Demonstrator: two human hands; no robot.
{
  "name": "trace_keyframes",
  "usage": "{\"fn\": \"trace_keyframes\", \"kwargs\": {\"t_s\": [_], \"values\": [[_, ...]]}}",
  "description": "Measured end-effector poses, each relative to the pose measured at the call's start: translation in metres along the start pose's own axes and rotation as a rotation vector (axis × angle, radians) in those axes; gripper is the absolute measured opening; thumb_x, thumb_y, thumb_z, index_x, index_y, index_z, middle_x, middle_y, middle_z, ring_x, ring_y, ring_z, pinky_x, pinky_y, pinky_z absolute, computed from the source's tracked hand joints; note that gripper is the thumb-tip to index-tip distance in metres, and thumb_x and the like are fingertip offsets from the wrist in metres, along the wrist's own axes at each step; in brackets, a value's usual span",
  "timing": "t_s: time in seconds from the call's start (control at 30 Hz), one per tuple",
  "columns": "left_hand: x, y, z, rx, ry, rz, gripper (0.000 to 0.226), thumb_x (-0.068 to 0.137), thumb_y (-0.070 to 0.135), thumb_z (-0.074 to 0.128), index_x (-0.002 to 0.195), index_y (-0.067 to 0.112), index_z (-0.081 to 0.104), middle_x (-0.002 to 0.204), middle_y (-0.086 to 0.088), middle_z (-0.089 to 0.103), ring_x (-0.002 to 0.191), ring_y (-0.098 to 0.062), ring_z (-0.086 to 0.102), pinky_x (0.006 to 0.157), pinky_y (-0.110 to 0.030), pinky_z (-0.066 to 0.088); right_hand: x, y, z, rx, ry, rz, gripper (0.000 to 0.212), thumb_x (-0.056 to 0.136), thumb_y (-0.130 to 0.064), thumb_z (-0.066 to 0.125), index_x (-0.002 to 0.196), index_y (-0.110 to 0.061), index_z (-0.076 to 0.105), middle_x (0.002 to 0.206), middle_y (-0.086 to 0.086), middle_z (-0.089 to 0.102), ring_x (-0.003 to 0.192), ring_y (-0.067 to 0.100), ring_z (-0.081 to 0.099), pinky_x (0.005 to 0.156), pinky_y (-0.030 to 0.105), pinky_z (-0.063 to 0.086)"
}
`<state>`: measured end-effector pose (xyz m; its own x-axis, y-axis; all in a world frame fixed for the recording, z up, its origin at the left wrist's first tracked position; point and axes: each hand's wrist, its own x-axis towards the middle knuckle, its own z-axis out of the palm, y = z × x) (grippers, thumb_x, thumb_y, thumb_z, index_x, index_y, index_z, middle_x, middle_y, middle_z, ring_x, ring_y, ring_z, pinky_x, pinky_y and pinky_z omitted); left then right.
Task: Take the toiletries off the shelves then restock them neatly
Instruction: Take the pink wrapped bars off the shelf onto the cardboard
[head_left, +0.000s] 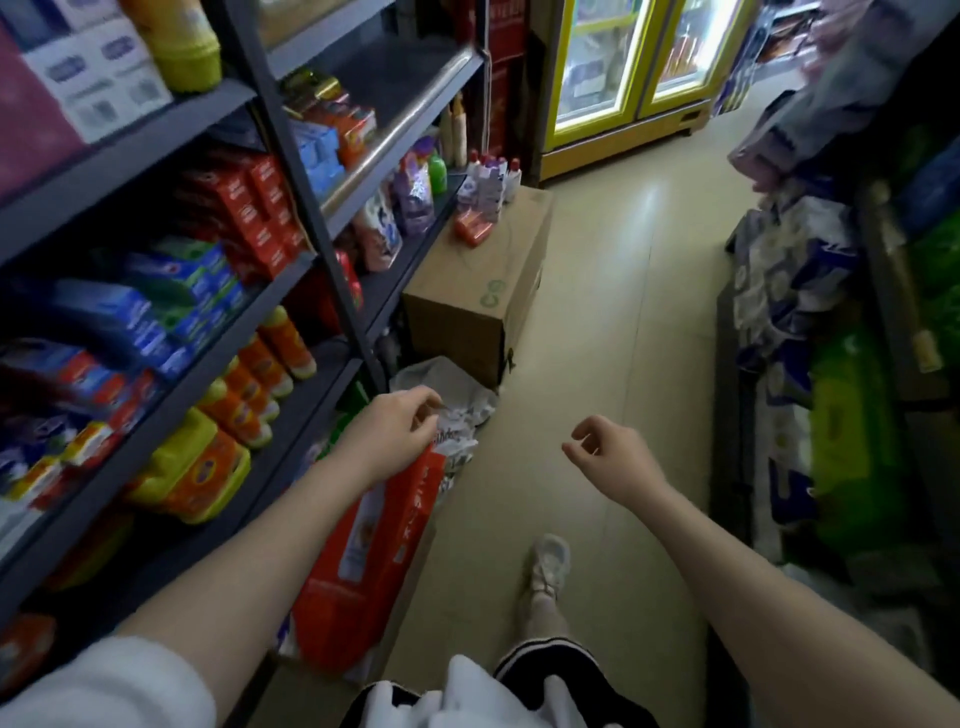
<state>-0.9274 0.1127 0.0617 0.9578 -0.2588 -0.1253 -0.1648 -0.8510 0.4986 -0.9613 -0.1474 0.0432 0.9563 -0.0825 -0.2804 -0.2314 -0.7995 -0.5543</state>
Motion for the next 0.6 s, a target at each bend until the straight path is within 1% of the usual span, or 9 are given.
{"fn": "trace_keyframes", "kwargs": {"t_s": [0.03, 0.1, 0.13, 0.2, 0.3, 0.43, 0.53, 0.6], "values": [[0.027, 0.006, -0.001, -0.004, 0.003, 0.006, 0.023, 0.093, 0.025, 0.05, 0.114, 0.019, 0.057, 0.1, 0.002, 0.064, 0.086, -0.014, 0.06, 0.071, -0.031, 0.05, 0.024, 0.007, -0.01, -0.005, -0.006, 0.007, 0.027, 0.09, -0.032, 0.058, 0.107, -0.01, 0.06, 0.085, 0.0, 0.058, 0.077, 0.016, 0.053, 0.062, 0.023, 0.035], [0.078, 0.018, -0.002, 0.005, -0.001, -0.021, 0.025, 0.094, 0.025, 0.049, 0.117, 0.019, 0.056, 0.098, 0.001, 0.065, 0.083, -0.016, 0.061, 0.072, -0.037, 0.053, 0.072, 0.018, -0.035, -0.021, -0.032, 0.006, 0.027, 0.09, -0.032, 0.058, 0.107, -0.011, 0.06, 0.083, 0.0, 0.057, 0.076, 0.015, 0.052, 0.056, 0.023, 0.035], [0.101, 0.022, -0.003, 0.007, -0.008, -0.05, 0.025, 0.094, 0.026, 0.048, 0.117, 0.02, 0.055, 0.097, 0.001, 0.065, 0.081, -0.018, 0.062, 0.072, -0.04, 0.053, 0.097, 0.021, -0.048, -0.035, -0.046, -0.003, 0.027, 0.09, -0.033, 0.057, 0.106, -0.011, 0.06, 0.083, 0.0, 0.057, 0.076, 0.016, 0.052, 0.057, 0.023, 0.036], [0.146, 0.028, -0.004, -0.007, -0.027, -0.116, 0.025, 0.095, 0.027, 0.047, 0.118, 0.02, 0.054, 0.094, 0.001, 0.064, 0.076, -0.019, 0.062, 0.07, -0.042, 0.054, 0.146, 0.022, -0.074, -0.058, -0.067, -0.033, 0.027, 0.09, -0.035, 0.057, 0.106, -0.012, 0.061, 0.085, 0.0, 0.059, 0.079, 0.016, 0.054, 0.064, 0.024, 0.04], [0.203, 0.026, -0.008, 0.0, -0.046, -0.202, 0.024, 0.095, 0.027, 0.046, 0.117, 0.022, 0.054, 0.086, 0.003, 0.062, 0.07, -0.017, 0.06, 0.066, -0.039, 0.053, 0.218, 0.008, -0.107, -0.052, -0.085, -0.084, 0.027, 0.09, -0.034, 0.057, 0.106, -0.012, 0.062, 0.092, 0.004, 0.064, 0.083, 0.018, 0.057, 0.07, 0.025, 0.042], [0.265, 0.011, -0.018, -0.023, -0.063, -0.333, 0.025, 0.095, 0.027, 0.047, 0.118, 0.02, 0.055, 0.094, 0.004, 0.062, 0.081, -0.016, 0.06, 0.075, -0.039, 0.053, 0.306, -0.027, -0.136, -0.043, -0.098, -0.183, 0.027, 0.09, -0.034, 0.056, 0.106, -0.013, 0.062, 0.097, 0.004, 0.065, 0.091, 0.021, 0.06, 0.079, 0.033, 0.05], [0.314, -0.004, -0.028, -0.06, -0.045, -0.378, 0.024, 0.094, 0.025, 0.048, 0.117, 0.019, 0.056, 0.094, 0.005, 0.062, 0.084, -0.015, 0.059, 0.077, -0.037, 0.052, 0.376, -0.053, -0.143, -0.065, -0.125, -0.267, 0.026, 0.09, -0.034, 0.055, 0.105, -0.014, 0.061, 0.097, 0.003, 0.066, 0.09, 0.021, 0.06, 0.078, 0.032, 0.05], [0.353, -0.015, -0.039, -0.072, -0.001, -0.386, 0.025, 0.093, 0.024, 0.05, 0.116, 0.018, 0.057, 0.096, 0.004, 0.062, 0.085, -0.014, 0.058, 0.072, -0.031, 0.049, 0.423, -0.069, -0.144, -0.094, -0.127, -0.316, 0.025, 0.089, -0.036, 0.056, 0.103, -0.015, 0.062, 0.095, 0.003, 0.067, 0.089, 0.022, 0.061, 0.077, 0.033, 0.049]]}}
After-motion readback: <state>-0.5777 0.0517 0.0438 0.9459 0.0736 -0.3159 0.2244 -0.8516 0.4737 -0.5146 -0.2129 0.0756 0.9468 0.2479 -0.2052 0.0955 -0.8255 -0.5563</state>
